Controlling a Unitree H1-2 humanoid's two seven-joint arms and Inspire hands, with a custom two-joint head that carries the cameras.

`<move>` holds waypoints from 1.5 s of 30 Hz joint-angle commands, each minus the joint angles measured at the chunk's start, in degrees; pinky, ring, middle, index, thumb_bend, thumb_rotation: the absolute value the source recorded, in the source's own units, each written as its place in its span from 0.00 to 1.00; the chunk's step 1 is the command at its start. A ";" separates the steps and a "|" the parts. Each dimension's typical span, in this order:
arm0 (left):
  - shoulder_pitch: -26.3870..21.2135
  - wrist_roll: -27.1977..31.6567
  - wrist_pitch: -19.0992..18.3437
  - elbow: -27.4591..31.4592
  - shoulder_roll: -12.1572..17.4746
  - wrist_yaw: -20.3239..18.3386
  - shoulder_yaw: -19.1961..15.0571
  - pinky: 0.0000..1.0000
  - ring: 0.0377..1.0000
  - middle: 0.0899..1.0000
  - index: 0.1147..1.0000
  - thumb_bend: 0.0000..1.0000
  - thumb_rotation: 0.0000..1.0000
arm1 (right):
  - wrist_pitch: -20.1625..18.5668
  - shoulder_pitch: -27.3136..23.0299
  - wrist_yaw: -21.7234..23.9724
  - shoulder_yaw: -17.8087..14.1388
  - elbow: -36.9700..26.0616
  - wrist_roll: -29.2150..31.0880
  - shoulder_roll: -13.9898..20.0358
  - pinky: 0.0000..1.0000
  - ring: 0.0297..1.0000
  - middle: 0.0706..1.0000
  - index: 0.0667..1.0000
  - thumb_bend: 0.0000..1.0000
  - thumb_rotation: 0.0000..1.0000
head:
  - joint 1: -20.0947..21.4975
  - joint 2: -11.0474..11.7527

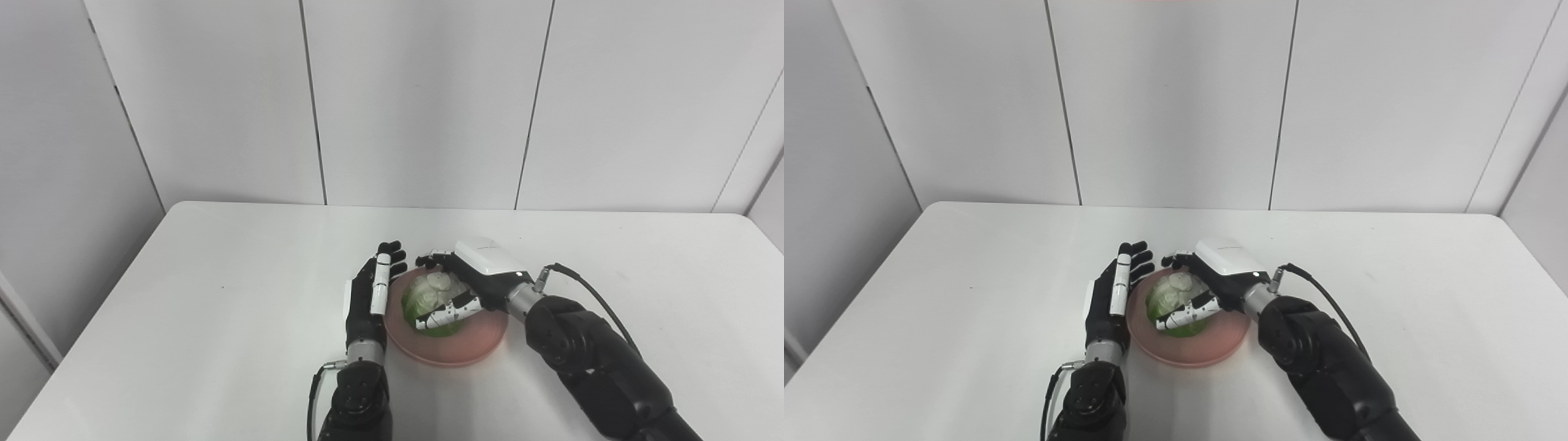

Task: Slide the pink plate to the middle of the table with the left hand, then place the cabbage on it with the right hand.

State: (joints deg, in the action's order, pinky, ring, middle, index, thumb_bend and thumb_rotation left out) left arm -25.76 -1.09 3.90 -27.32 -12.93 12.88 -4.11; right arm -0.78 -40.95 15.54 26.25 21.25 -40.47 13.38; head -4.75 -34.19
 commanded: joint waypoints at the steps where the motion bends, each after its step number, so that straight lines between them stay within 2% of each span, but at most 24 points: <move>1: 0.33 0.43 -1.41 -1.05 0.27 -0.12 0.10 0.74 0.74 0.75 0.69 0.55 0.95 | 1.08 -3.12 -1.26 -1.04 -2.09 0.22 0.34 0.62 0.73 0.79 0.78 1.00 0.67 | -0.01 0.08; 6: 0.39 0.56 -2.49 -0.29 0.30 -0.31 0.13 0.77 0.76 0.79 0.73 0.56 0.98 | 1.07 -2.72 -2.42 -1.89 -2.67 0.30 0.27 0.65 0.75 0.80 0.79 1.00 0.73 | 0.01 0.16; 11: 0.57 0.39 -2.61 0.26 0.50 -0.32 -0.02 0.80 0.78 0.81 0.72 0.58 0.99 | 3.10 -1.52 -6.05 -4.25 -2.96 2.66 -0.30 0.60 0.73 0.80 0.79 1.00 0.81 | 0.34 0.52; 13: 0.64 0.15 -2.55 0.79 0.50 0.17 -0.20 0.81 0.78 0.81 0.69 0.57 0.98 | 3.68 -0.19 -8.77 -7.05 -3.24 5.74 -1.70 0.59 0.72 0.80 0.79 0.97 0.85 | 0.60 0.95; 15: 0.49 0.13 -2.16 0.98 0.59 0.50 -0.48 0.81 0.77 0.80 0.66 0.57 0.97 | 4.84 1.46 -12.04 -11.74 -2.81 11.45 -4.30 0.62 0.73 0.78 0.78 0.91 0.90 | 0.61 1.18; 16: 0.41 0.16 -2.05 0.96 0.64 0.54 -0.58 0.81 0.77 0.79 0.66 0.58 0.97 | 5.27 1.89 -12.87 -13.11 -2.58 13.22 -5.08 0.63 0.73 0.78 0.79 0.90 0.91 | 0.60 1.15; 17: 0.29 0.00 -1.77 1.10 0.88 0.53 -0.59 0.81 0.77 0.79 0.67 0.58 0.97 | 6.13 2.71 -14.72 -16.33 -1.92 17.23 -7.00 0.64 0.74 0.78 0.79 0.88 0.92 | 0.57 1.35; 20: 0.01 0.07 -0.63 1.22 1.41 0.35 -0.81 0.83 0.81 0.83 0.73 0.58 0.96 | 8.32 4.21 -17.38 -23.29 -0.20 27.07 -10.99 0.69 0.75 0.78 0.80 0.77 0.95 | 0.64 1.91; 23: 0.08 -0.01 0.53 1.31 1.93 0.09 -0.72 0.84 0.84 0.84 0.75 0.59 0.97 | 9.15 4.84 -18.67 -26.72 1.24 31.41 -12.92 0.70 0.75 0.77 0.81 0.73 0.98 | 1.00 2.57; 27: -0.10 0.56 0.37 1.90 2.35 0.35 -1.26 0.89 0.87 0.85 0.79 0.61 0.95 | 6.57 6.10 -20.09 -30.12 2.86 36.52 -15.03 0.73 0.77 0.80 0.83 0.71 1.00 | 1.15 2.50; 29: -0.25 0.50 0.13 2.07 2.60 0.45 -1.52 0.96 0.92 0.90 0.81 0.60 0.96 | 5.29 6.77 -20.14 -31.27 3.59 38.54 -15.82 0.75 0.79 0.83 0.85 0.74 1.00 | 1.20 2.44; 32: -0.19 -0.11 0.61 2.19 3.24 0.31 -1.41 0.99 0.96 0.92 0.83 0.60 0.96 | 5.18 7.83 -21.00 -31.91 5.07 39.81 -16.71 0.75 0.79 0.83 0.86 0.74 1.00 | 1.47 2.59; 38: 0.39 -0.65 0.66 2.89 4.64 -0.18 -0.89 1.00 0.99 0.94 0.84 0.59 0.96 | 6.61 10.00 -22.50 -30.35 7.17 38.45 -17.21 0.81 0.83 0.86 0.88 0.72 1.00 | 2.62 2.79; 40: 0.60 -1.77 0.09 3.35 5.25 0.12 -0.34 1.00 0.98 0.94 0.84 0.59 0.99 | 6.43 10.67 -22.66 -30.03 7.22 38.52 -17.33 0.85 0.85 0.88 0.89 0.72 1.00 | 2.76 2.86; 45: 0.59 -3.36 0.27 3.04 6.25 0.63 0.44 1.00 0.96 0.94 0.86 0.58 1.00 | 6.56 11.62 -23.61 -29.85 7.71 38.56 -17.30 0.88 0.88 0.89 0.89 0.68 1.00 | 3.09 2.51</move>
State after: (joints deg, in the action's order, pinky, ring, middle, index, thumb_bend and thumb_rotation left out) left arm -24.27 -3.44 4.12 -24.74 -7.23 12.47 -3.92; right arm 4.79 -28.98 -7.52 -3.86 29.44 -1.65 -3.47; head -1.58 -31.64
